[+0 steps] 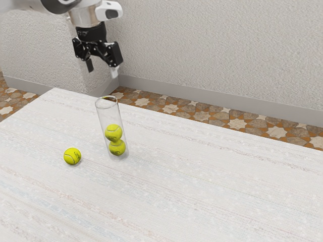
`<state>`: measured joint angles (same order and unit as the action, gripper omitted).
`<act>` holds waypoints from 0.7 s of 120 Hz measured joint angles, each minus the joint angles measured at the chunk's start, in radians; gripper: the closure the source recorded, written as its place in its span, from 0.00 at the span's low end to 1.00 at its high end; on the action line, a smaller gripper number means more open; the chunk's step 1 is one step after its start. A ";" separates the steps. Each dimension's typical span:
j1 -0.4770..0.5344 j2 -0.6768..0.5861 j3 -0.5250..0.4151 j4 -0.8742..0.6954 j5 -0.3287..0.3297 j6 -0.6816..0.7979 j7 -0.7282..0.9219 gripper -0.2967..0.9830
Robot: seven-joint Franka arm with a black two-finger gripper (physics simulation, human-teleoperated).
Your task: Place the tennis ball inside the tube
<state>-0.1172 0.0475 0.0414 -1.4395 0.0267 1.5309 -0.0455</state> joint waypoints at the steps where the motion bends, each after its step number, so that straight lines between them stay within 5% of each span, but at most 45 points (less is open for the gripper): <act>1: 0.000 0.000 0.000 0.000 0.000 0.000 0.000 0.23; 25: 0.002 -0.025 -0.003 -0.026 -0.003 -0.012 -0.007 0.23; 65: 0.033 -0.392 -0.035 -0.547 0.028 0.102 -0.013 0.23; 84: -0.204 -0.590 0.239 -0.811 0.154 0.227 -0.029 0.23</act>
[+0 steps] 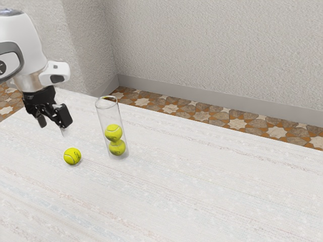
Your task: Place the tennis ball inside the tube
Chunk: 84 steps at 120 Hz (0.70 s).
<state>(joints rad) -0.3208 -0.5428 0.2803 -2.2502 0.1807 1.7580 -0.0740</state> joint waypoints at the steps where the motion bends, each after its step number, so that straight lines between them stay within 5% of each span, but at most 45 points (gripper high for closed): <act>1: -0.006 -0.004 0.012 -0.012 0.008 0.009 -0.001 0.23; 15: -0.092 -0.022 0.151 -0.138 0.109 0.148 -0.015 0.23; 46: -0.622 -0.006 0.832 -0.091 0.331 0.368 -0.034 0.23; 84: -1.022 0.013 1.294 0.022 0.392 0.441 -0.056 0.23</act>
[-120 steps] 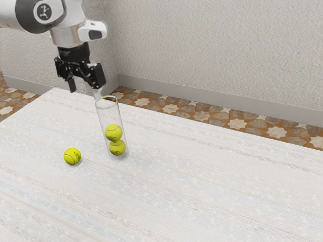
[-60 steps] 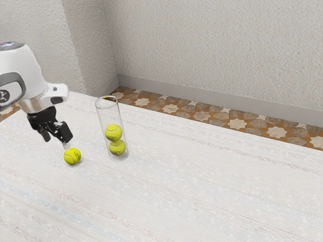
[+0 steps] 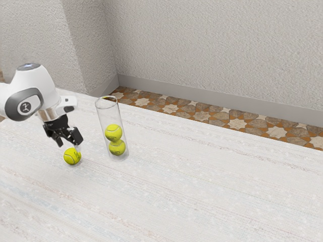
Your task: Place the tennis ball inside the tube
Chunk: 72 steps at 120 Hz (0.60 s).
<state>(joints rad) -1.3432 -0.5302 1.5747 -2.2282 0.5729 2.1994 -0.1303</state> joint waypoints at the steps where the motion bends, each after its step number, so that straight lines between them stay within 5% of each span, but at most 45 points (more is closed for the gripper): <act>1: -0.006 0.000 0.006 0.004 0.001 0.001 0.000 0.23; 30: -0.235 -0.058 0.257 0.123 0.054 0.008 -0.010 0.23; 72: -0.303 -0.119 0.342 0.170 0.145 -0.011 -0.021 0.23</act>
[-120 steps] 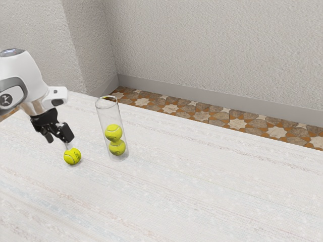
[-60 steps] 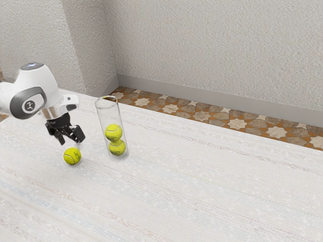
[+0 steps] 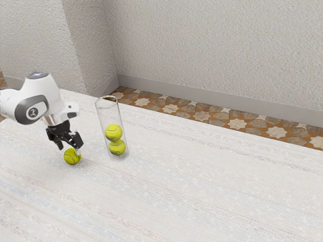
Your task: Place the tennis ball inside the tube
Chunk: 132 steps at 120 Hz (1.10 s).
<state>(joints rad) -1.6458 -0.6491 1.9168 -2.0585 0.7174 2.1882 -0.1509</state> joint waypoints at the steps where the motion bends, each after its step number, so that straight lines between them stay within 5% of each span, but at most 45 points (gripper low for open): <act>1: -0.003 -0.003 0.004 0.002 0.001 -0.001 0.000 0.23; 80: -0.107 -0.113 0.114 0.070 0.068 -0.015 -0.009 0.23; 132: -0.091 -0.105 0.116 0.068 0.089 -0.014 -0.017 0.51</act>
<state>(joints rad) -1.7367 -0.7545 2.0325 -1.9909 0.8066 2.1745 -0.1674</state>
